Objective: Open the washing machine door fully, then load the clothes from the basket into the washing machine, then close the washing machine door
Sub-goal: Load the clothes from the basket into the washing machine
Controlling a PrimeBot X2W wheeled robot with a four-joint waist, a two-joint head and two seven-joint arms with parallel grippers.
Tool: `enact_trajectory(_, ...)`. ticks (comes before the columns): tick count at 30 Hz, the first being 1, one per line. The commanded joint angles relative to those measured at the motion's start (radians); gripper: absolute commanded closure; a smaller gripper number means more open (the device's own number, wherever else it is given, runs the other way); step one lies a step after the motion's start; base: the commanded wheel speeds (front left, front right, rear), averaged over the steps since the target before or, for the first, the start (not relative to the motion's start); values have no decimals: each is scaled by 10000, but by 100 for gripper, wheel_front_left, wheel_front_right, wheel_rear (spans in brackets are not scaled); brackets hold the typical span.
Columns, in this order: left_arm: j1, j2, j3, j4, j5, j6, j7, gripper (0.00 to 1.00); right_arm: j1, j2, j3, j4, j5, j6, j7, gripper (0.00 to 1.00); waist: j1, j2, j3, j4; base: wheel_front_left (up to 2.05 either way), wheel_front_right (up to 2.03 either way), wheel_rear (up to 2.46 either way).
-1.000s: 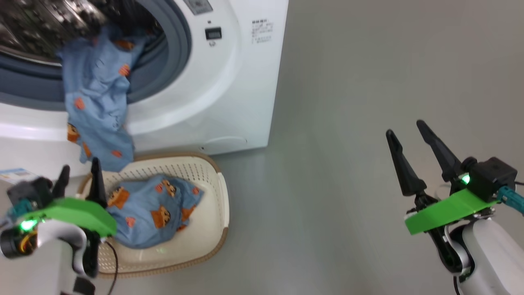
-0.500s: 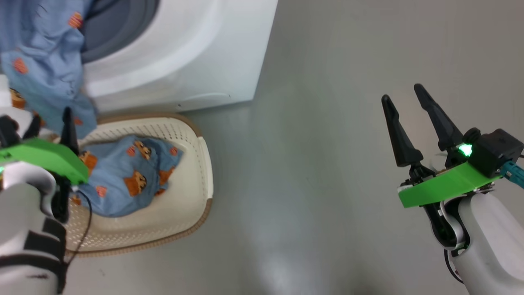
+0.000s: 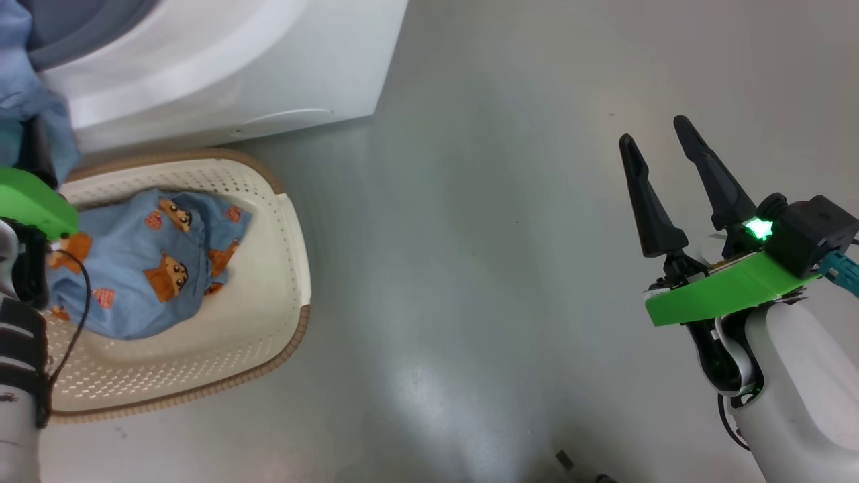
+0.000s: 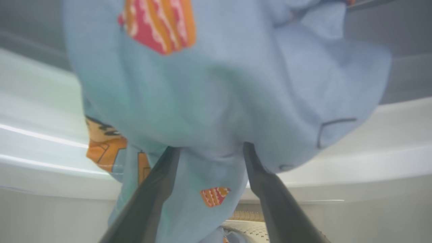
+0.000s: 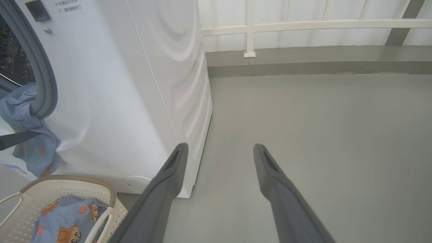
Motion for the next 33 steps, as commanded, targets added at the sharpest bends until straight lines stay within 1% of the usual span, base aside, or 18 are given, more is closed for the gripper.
enact_trajectory(1, -103, 591, 140, -104, 78, 80, -214, 0, 56, -62, 65, -231, -100, 46, -78, 0, -1, 0, 97, -106, 0, 0, 0)
enact_trajectory(5, -215, 570, 101, -65, 89, 59, -519, 0, 50, -37, 14, -224, -117, 46, -78, 0, -1, 0, 74, -70, 0, 0, 0)
enact_trajectory(6, -209, 544, 88, -42, 87, 41, -562, 26, 52, -30, 12, -215, -126, 46, -78, 0, -1, 0, 51, -49, 0, 0, 0)
enact_trajectory(8, -163, 481, 76, -16, 66, -8, -634, 84, 62, -26, 13, -201, -136, 46, -78, 0, -1, 0, -38, 17, 0, 0, 0)
enact_trajectory(9, -134, 456, 71, -21, 55, -38, -662, 100, 72, -31, 8, -189, -136, 46, -78, 0, -1, 0, -91, 54, 0, 0, 0)
enact_trajectory(17, 290, 227, -145, 118, 16, -334, -735, 100, 137, -50, 121, -82, -103, 46, -78, 0, -1, 0, -615, 323, 0, 0, 0)
enact_trajectory(21, 626, 124, -299, -164, -24, -459, -747, 100, 237, -39, 190, 0, -70, 46, -78, 0, -1, 0, -933, 409, 0, 0, 0)
enact_trajectory(27, 1325, 67, -347, -1819, -136, -516, -750, 100, 519, -50, 177, 92, -29, 46, -78, 0, -1, 0, -1363, 504, 0, 0, 0)
enact_trajectory(30, 1523, 123, -473, -2762, -277, -521, -751, 100, 640, -50, 167, 80, -6, 46, -78, 0, -1, 0, -1460, 472, 0, 0, 0)
enact_trajectory(33, 1545, 279, -620, -3427, -493, -522, -751, 100, 707, -35, 183, 46, 22, 46, -78, 0, -1, 0, -1439, 356, 0, 0, 0)
